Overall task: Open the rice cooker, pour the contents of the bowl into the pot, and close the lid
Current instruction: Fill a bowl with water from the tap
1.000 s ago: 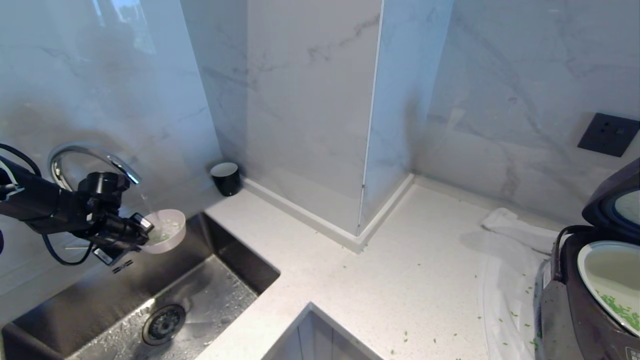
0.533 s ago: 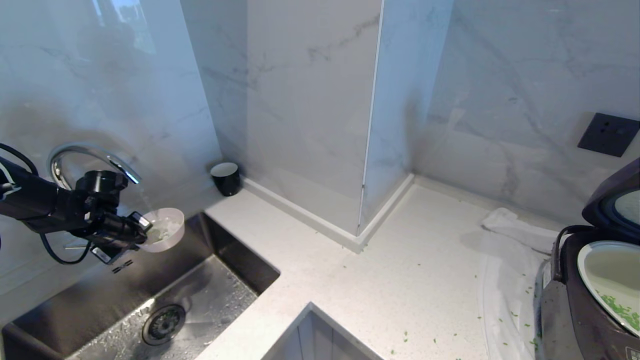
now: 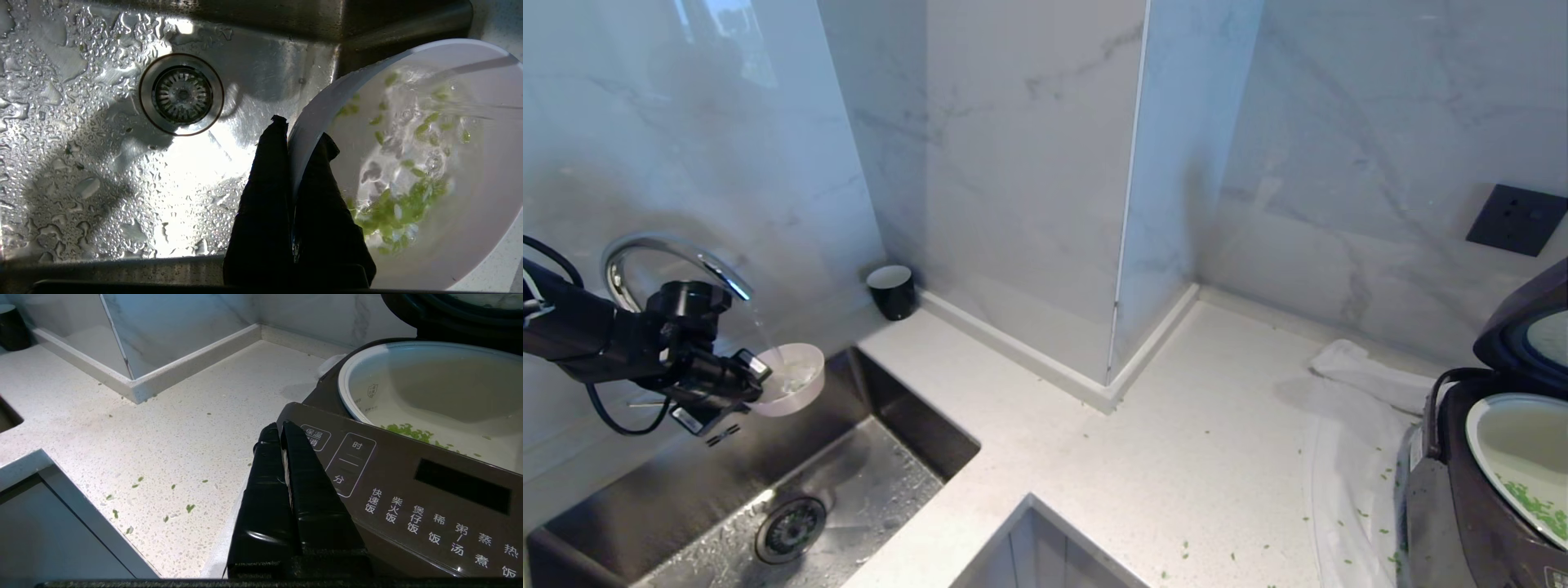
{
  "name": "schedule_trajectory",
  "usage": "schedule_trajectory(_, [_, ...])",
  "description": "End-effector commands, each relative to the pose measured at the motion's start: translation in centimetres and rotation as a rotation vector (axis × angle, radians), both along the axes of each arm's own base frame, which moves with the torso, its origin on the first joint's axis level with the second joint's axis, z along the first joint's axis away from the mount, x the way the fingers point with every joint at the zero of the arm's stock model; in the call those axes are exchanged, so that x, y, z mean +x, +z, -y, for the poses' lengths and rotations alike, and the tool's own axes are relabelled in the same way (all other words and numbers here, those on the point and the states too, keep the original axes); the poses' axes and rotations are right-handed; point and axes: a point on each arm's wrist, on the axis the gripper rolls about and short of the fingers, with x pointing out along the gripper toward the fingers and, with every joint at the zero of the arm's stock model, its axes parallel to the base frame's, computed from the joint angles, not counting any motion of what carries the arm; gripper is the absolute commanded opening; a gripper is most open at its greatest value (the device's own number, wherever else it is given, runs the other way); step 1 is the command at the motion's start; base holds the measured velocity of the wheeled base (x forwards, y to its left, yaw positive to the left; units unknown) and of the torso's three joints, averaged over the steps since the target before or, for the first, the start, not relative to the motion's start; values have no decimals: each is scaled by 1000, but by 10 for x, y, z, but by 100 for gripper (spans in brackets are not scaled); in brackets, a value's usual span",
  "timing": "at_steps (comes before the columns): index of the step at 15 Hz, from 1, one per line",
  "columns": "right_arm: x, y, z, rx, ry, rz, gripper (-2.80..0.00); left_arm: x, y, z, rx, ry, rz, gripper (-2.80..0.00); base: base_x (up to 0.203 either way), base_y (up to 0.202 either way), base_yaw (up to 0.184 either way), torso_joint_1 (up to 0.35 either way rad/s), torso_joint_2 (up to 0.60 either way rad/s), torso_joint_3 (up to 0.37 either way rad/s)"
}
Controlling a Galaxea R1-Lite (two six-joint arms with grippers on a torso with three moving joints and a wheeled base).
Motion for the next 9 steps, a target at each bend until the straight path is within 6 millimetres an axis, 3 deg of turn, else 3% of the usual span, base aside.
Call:
schedule_trajectory(1, [0, 0, 0, 0, 1, 0, -280, -1, 1, 0, -1, 5, 4, -280, 0, 0, 0, 0, 0, 0])
schedule_trajectory(9, [0, 0, 0, 0, 1, 0, -280, -3, 5, 0, -2, 9, 9, -280, 0, 0, 0, 0, 0, 0])
